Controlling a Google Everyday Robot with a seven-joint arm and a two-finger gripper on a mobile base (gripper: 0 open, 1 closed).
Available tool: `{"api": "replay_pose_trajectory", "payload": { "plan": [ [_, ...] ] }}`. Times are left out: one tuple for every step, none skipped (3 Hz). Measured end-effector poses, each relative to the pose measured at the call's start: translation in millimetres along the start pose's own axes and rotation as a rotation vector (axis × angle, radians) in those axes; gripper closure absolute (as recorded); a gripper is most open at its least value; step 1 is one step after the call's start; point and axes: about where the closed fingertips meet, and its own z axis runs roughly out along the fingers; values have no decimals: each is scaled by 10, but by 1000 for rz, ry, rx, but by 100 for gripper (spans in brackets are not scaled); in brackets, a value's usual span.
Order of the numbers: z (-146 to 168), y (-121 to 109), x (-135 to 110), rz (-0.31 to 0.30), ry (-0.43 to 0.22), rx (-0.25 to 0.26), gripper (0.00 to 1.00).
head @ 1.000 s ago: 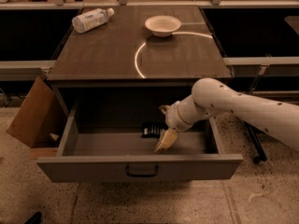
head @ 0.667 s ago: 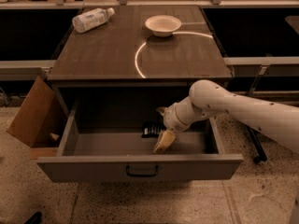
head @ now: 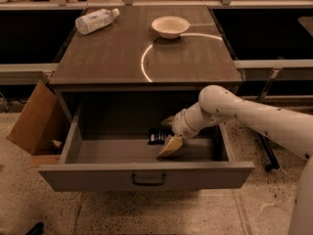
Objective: Pick rxbar blueberry from top drawer and place on counter
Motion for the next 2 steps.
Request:
{"api": "replay_pose_trajectory", "payload": {
  "plan": [
    [22, -29, 55, 13, 5, -3, 48],
    [8, -36, 51, 15, 7, -8, 79]
  ]
}}
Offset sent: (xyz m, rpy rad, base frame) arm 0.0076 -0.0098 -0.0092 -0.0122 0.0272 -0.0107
